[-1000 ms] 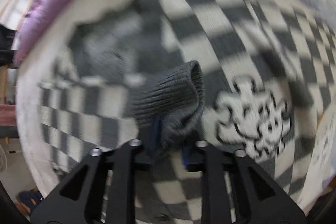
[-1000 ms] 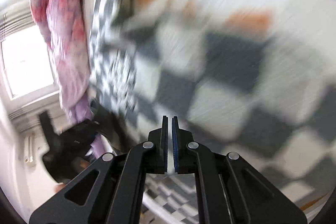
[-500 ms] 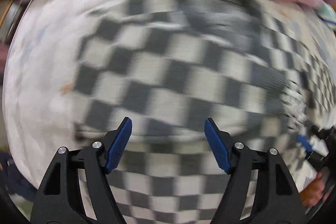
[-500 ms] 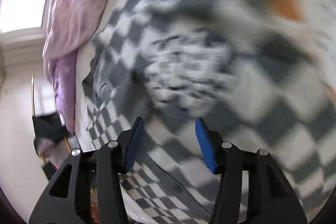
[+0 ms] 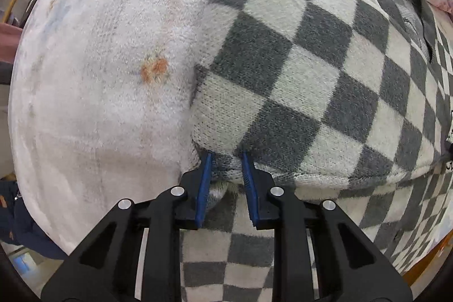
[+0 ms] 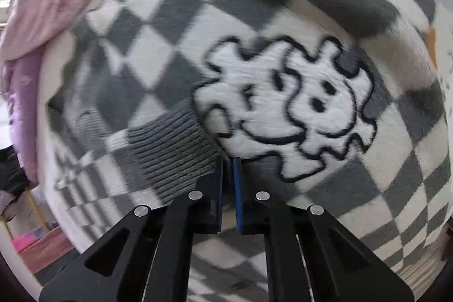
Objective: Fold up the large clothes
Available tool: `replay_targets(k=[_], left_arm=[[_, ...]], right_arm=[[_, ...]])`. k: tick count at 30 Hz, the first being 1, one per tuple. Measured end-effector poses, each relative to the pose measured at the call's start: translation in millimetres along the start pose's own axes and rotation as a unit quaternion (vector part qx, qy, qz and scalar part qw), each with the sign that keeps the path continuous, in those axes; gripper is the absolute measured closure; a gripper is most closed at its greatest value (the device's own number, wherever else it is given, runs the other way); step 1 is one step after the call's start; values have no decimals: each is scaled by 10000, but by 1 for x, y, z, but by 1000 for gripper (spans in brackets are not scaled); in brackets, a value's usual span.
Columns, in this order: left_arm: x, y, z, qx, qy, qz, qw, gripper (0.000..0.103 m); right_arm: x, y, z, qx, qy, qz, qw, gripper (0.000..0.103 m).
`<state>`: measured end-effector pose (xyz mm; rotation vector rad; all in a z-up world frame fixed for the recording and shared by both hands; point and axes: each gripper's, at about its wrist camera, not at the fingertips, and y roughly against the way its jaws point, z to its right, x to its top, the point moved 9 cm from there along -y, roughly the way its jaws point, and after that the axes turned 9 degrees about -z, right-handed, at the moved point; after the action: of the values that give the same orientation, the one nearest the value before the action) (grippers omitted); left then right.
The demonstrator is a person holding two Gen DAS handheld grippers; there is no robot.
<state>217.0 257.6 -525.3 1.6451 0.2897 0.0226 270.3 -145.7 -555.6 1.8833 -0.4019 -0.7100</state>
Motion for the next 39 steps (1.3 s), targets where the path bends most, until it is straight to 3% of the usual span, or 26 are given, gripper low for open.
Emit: replay_targets(k=[6,7,8,9,10,15,18,24,28,33,36,39], left_arm=[[-1,-3,10,226,-111,-13,9997,78],[-2,-1,12,223,-125,-40,9997,75],[-3,2,13,243,-135,-78,9996,55],[-5,9,16,232,-159,-92,9996,30],[-6,20,17,200,-145,37,9997,26],[-17,71,25,119,-80,303,9994,24],[-29,102,36,15,-109,452,9989,24],[-62,169,63,-103,-257,888,9957,24],[-88,215,75,61,-359,1215,9919,21],[-124,259,81,-191,-372,1525,9874,21],[-147,280,80,-145,-389,1657,9853,21],[-167,300,82,-368,-446,1825,9815,19]], right_arm=[[4,8,-22,-514,390,18,9979,89],[1,15,-25,-586,527,69,9969,80],[-3,23,-28,-651,648,97,9957,53],[-7,30,-29,-679,675,138,9953,37],[-13,42,-32,-640,751,296,9947,26],[-45,79,-40,-668,1281,437,9885,25],[-68,104,-47,-151,1531,554,9865,25],[-115,159,-43,4,1948,701,9783,25],[-143,202,-36,-1,2250,852,9706,25],[-170,245,-26,103,2334,1000,9672,25],[-186,276,-18,63,2378,1298,9626,25],[-202,296,-10,-15,2351,1522,9600,25]])
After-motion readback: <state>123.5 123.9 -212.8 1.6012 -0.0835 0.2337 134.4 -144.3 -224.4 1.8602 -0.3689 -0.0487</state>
